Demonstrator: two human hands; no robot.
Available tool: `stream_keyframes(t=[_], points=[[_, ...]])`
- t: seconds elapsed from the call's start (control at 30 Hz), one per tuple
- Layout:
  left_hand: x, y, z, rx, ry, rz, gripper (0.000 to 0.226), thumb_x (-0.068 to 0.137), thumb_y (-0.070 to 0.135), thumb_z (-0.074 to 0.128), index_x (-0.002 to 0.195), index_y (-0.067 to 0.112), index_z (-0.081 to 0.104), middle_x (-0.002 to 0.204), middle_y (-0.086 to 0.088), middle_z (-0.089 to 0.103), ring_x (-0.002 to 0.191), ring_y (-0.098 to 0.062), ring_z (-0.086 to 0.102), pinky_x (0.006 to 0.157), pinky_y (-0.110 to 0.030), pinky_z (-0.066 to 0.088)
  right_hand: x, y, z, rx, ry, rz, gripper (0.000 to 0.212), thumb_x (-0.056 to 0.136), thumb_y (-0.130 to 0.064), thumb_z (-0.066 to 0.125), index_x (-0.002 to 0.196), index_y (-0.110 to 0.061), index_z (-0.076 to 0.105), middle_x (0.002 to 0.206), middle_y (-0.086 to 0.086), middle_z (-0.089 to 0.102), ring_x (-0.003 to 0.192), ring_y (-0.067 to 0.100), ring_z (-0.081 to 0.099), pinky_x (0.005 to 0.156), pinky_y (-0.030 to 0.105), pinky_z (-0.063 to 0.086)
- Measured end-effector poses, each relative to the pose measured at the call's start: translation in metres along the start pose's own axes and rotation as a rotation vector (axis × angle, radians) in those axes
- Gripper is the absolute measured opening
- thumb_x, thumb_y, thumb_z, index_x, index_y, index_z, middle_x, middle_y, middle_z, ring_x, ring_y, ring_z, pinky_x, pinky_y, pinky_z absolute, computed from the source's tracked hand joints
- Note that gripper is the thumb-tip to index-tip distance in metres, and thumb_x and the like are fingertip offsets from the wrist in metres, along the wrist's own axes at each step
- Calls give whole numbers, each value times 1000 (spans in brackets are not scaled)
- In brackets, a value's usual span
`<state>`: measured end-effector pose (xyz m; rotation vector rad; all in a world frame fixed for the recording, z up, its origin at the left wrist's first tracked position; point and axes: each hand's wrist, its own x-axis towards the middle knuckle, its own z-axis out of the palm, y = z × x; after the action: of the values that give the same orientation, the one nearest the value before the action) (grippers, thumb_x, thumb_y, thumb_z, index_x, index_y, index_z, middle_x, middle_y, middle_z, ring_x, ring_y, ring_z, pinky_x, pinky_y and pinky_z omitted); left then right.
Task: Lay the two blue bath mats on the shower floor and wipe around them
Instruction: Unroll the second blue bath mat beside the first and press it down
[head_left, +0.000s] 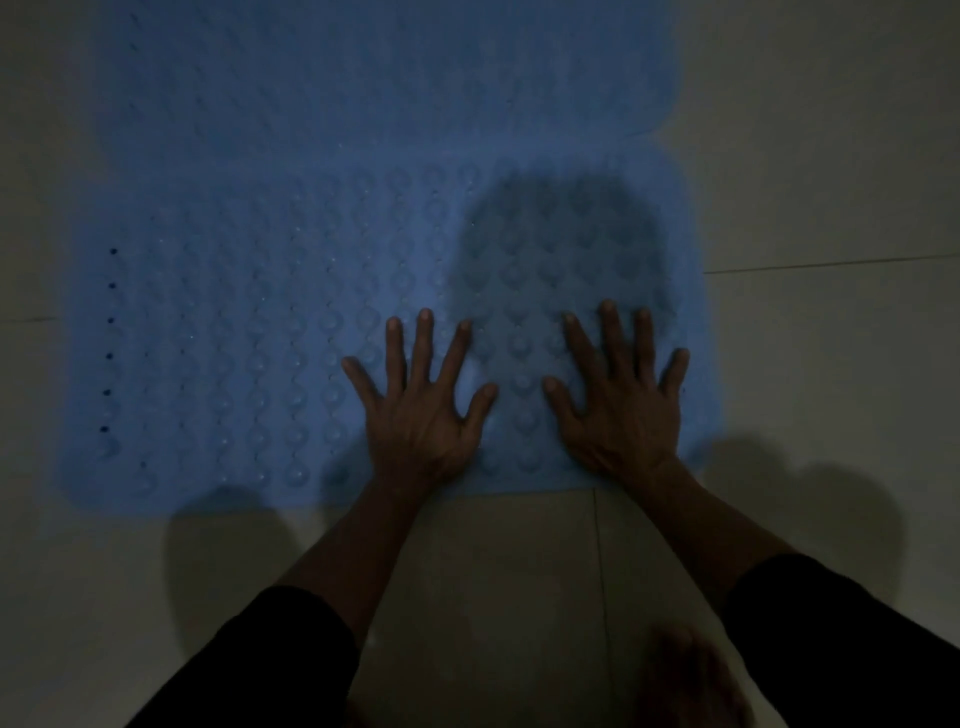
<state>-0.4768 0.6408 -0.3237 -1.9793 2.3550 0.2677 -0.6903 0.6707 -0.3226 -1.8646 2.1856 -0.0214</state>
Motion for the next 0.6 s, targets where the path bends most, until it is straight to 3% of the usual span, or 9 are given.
stream_keyframes(t=[0.1,0.37,0.6], points=[[2,-1,-2,9,-27,17,70,95,69,26,156,38,10,167,-1,5,154,-29,-1,113,-72,8,-1,-3,-5,-51,37,7,70,93,-67,31,154,-39,10,165,-3,5,152,27,0,115,64,11],[8,1,-10,14,-82,-23,75,90,74,28,155,42,10,167,2,1,154,-28,-6,113,-71,6,5,-7,-12,-63,-71,43,74,89,-70,32,153,-44,5,165,-4,1,152,27,-3,115,65,8],[7,1,-9,4,-73,-25,76,90,75,28,156,42,9,167,2,-1,154,-28,-7,113,-71,6,4,-6,-9,-65,-51,39,75,89,-71,31,153,-44,3,165,-5,-1,152,26,-4,115,64,9]])
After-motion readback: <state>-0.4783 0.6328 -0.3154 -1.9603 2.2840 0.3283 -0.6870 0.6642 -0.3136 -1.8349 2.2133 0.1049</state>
